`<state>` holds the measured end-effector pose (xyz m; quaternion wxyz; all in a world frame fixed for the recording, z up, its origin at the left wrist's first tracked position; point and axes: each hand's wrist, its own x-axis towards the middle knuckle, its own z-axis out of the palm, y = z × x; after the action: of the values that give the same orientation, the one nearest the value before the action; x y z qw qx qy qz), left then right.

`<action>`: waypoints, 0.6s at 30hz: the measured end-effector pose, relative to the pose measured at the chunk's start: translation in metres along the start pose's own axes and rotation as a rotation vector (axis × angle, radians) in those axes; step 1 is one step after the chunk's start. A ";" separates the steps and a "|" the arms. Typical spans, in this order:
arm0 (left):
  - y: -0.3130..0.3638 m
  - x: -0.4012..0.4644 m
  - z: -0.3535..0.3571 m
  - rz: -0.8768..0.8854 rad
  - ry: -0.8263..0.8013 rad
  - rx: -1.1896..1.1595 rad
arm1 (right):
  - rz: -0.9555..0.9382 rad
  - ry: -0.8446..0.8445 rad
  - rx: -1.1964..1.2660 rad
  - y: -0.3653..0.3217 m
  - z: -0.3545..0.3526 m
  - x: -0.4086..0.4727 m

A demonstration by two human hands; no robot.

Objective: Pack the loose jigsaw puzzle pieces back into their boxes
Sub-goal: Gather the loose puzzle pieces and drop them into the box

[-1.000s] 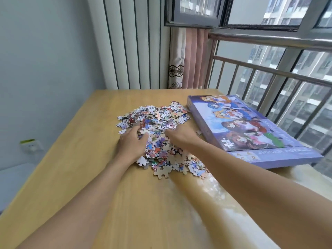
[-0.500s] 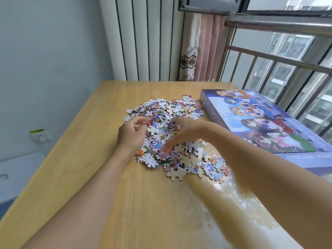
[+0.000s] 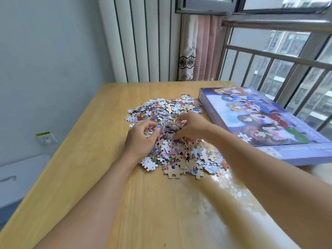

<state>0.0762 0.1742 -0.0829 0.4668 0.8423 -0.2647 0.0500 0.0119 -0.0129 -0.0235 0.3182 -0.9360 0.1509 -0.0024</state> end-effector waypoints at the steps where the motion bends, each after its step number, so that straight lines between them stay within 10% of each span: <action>1: 0.001 -0.001 -0.001 0.019 -0.022 0.002 | -0.006 0.015 0.018 0.002 0.001 0.000; 8: 0.008 -0.004 0.001 0.073 -0.015 -0.083 | -0.127 0.066 -0.182 -0.008 0.008 -0.003; 18: 0.029 -0.005 0.002 0.233 0.148 -0.089 | -0.070 0.236 0.238 0.023 -0.035 -0.045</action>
<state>0.0567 0.1622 -0.0635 0.5129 0.7783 -0.3277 0.1540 -0.0411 -0.0381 -0.0051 0.4065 -0.8896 0.1530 -0.1410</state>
